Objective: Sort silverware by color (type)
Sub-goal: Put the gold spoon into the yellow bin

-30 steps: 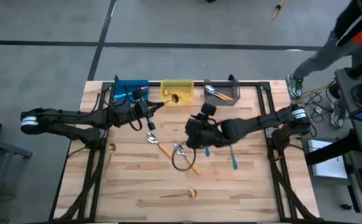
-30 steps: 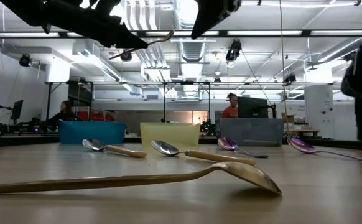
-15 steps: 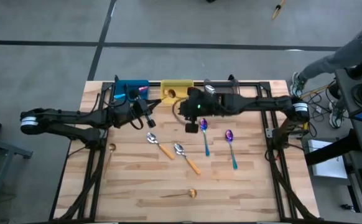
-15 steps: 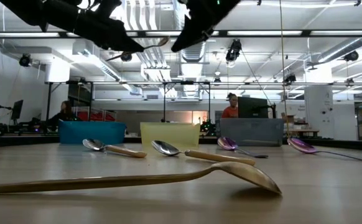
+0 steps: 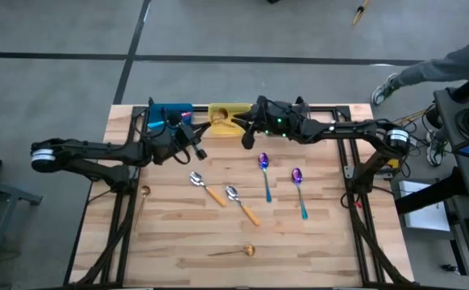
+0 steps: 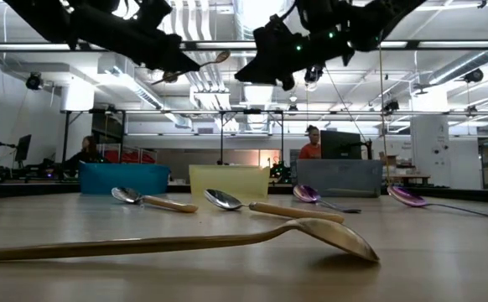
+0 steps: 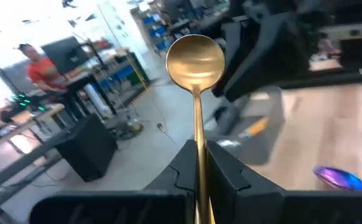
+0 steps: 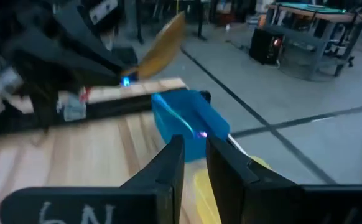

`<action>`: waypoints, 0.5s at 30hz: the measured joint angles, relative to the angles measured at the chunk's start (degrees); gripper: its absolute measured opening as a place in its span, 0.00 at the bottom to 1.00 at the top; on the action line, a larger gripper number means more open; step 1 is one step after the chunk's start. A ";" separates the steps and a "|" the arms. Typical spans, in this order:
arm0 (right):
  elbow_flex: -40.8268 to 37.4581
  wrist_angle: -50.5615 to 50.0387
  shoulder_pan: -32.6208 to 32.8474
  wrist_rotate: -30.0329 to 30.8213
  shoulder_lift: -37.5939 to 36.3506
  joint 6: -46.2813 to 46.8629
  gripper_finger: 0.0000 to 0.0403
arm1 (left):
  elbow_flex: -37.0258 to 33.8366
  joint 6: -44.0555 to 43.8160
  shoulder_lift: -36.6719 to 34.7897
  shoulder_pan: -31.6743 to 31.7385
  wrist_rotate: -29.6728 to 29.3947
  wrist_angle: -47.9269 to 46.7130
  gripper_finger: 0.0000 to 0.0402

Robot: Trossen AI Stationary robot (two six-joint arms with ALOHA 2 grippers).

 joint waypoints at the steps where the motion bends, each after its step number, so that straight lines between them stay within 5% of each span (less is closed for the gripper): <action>1: -0.72 2.24 -0.24 -0.05 0.47 1.91 0.16 | 0.00 0.67 1.01 0.44 -1.07 1.76 0.00; 15: 5.32 6.20 -1.50 0.80 5.30 14.64 0.54 | 4.41 4.23 12.44 4.33 -6.70 7.67 0.00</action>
